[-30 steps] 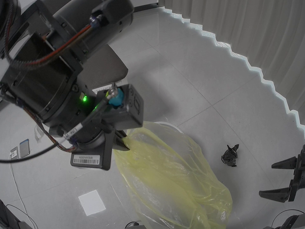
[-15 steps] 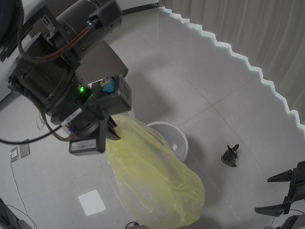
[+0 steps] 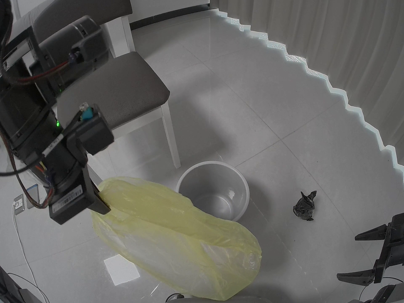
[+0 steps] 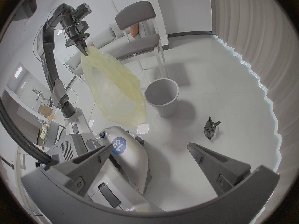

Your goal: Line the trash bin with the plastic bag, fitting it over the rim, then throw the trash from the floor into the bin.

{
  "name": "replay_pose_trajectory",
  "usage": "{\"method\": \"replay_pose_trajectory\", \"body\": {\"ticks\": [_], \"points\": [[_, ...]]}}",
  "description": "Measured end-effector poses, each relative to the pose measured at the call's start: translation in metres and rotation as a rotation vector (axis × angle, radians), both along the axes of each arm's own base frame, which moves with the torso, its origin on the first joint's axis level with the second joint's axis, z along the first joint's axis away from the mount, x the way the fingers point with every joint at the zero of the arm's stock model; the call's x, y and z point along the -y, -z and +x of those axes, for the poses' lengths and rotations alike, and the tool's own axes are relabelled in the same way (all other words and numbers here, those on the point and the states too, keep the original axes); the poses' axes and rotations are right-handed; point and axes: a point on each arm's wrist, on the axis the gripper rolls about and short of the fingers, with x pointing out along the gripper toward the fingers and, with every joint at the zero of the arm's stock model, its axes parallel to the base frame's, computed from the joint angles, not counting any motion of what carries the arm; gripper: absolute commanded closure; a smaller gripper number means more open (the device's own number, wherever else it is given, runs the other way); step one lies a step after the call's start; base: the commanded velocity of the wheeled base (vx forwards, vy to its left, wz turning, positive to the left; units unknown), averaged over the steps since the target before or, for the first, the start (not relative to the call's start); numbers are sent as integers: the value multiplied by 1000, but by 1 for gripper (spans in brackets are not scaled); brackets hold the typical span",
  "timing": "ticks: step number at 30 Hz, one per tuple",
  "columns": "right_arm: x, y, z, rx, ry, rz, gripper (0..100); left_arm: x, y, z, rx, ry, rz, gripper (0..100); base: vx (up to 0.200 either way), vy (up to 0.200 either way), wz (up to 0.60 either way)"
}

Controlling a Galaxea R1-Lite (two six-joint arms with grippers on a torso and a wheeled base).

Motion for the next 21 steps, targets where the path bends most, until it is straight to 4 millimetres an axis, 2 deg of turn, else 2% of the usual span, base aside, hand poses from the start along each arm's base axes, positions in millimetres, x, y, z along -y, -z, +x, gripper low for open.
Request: {"method": "replay_pose_trajectory", "body": {"ticks": [5,16,21], "points": [[-1,1,2,-5,5,-15,0,-12,-13,-9,70,-29,-81,100,0,0,0],[-8,-7,12,25,9,-34,0,-16,-43,-3,511,-53,-488,100,0,0,0],[-16,-18,22,70,18,-13,0,-22,-54,-12,666,-28,-661,100,0,0,0]]}}
